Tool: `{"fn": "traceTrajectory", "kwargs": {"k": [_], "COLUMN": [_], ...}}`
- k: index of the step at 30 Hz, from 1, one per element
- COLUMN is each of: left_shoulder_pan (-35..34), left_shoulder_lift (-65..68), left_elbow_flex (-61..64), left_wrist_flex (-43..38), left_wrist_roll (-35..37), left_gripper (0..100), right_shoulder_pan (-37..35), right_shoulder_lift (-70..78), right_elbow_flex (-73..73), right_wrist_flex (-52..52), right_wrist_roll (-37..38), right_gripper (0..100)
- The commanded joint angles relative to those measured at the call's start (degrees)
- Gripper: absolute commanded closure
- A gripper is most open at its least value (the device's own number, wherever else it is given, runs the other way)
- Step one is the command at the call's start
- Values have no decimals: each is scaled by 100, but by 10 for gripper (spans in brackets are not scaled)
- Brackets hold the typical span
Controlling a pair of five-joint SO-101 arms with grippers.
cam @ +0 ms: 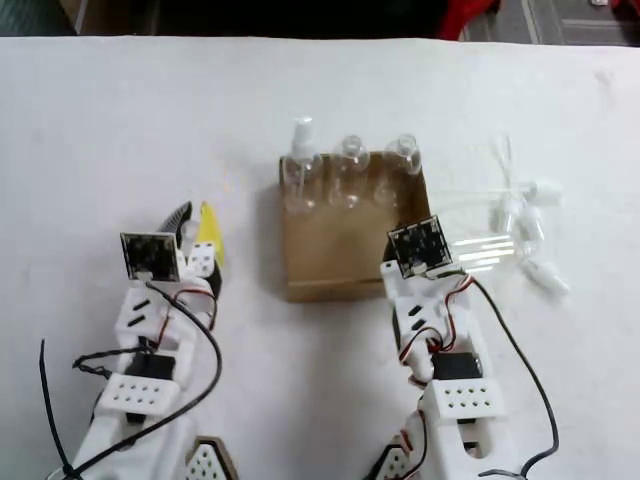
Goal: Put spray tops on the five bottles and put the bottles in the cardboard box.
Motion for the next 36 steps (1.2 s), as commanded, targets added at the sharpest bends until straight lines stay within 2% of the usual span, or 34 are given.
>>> {"fn": "traceTrajectory", "kwargs": {"k": [1, 5, 7, 20, 23, 26, 30, 33, 36], "left_shoulder_pan": [-57, -40, -22, -57, -22, -57, -40, -31, -57], "left_shoulder_lift": [-154, -154, -154, -154, -154, -154, -154, -163, -163], "left_elbow_flex": [-26, -26, -26, -369, -791, -1565, -2497, -2760, -2752], "left_wrist_flex": [9, 26, 26, 79, 932, 2374, 4044, 4527, 4475], "left_wrist_roll": [70, 79, 79, 88, 308, 712, 800, 809, 809], "left_gripper": [913, 762, 732, 774, 774, 771, 770, 770, 770], "right_shoulder_pan": [-13, -13, -13, -13, -13, -13, -13, -13, -13], "right_shoulder_lift": [13, 13, 13, 13, 13, 13, 13, 13, 13], "right_elbow_flex": [-35, -35, -35, -35, -35, -35, -35, -35, -35], "right_wrist_flex": [-110, -110, -110, -110, -110, -110, -110, -110, -110], "right_wrist_roll": [70, 70, 70, 70, 70, 70, 70, 70, 70], "right_gripper": [981, 981, 981, 981, 981, 981, 981, 981, 981]}}
